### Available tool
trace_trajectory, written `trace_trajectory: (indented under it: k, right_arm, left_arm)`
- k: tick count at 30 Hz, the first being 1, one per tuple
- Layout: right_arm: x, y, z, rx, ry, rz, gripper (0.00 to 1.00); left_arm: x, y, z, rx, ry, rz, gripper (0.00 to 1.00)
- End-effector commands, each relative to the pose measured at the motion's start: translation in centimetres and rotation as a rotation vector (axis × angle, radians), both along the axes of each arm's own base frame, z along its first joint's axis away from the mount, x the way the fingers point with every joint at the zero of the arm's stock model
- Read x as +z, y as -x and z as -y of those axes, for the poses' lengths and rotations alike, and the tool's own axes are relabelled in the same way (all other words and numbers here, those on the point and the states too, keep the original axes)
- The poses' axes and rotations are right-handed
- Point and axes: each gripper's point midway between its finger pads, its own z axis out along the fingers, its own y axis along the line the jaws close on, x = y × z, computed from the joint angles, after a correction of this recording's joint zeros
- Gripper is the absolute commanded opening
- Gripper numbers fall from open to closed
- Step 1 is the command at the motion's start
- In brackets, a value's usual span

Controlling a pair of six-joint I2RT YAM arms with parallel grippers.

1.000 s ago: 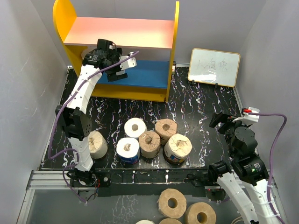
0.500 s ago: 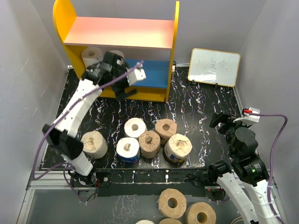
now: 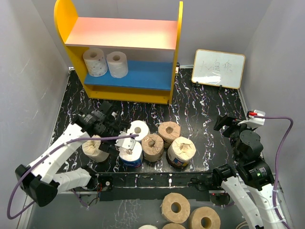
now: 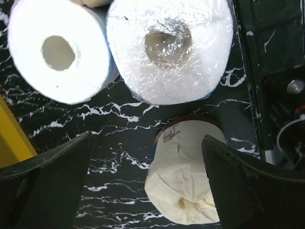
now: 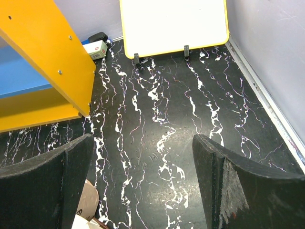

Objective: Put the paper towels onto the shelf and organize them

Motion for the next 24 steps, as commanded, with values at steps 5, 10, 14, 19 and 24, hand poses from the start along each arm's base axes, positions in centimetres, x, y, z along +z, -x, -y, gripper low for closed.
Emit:
trace_trajectory:
  k: [5, 10, 14, 19, 24]
  right_arm:
    - [1.0, -0.4, 0.0, -0.012, -0.014, 0.041, 0.83]
    - [1.1, -0.3, 0.1, -0.016, -0.016, 0.044, 0.83]
    - [1.1, -0.3, 0.1, -0.016, -0.015, 0.043, 0.83]
    - [1.2, -0.2, 0.2, -0.019, -0.017, 0.050, 0.83]
    - [1.3, -0.1, 0.3, -0.023, -0.019, 0.055, 0.83]
  left_arm:
    - [-0.3, -0.2, 3.5, -0.475, 0.129, 0.067, 0.91]
    - [-1.7, -1.5, 5.0, -0.550, 0.151, 0.087, 0.87]
    - [-3.1, -3.4, 5.8, -0.564, 0.134, 0.117, 0.85]
    - [-4.2, -5.0, 6.5, -0.560, 0.120, 0.133, 0.85]
    - [-4.6, -5.3, 7.1, -0.563, 0.138, 0.131, 0.85]
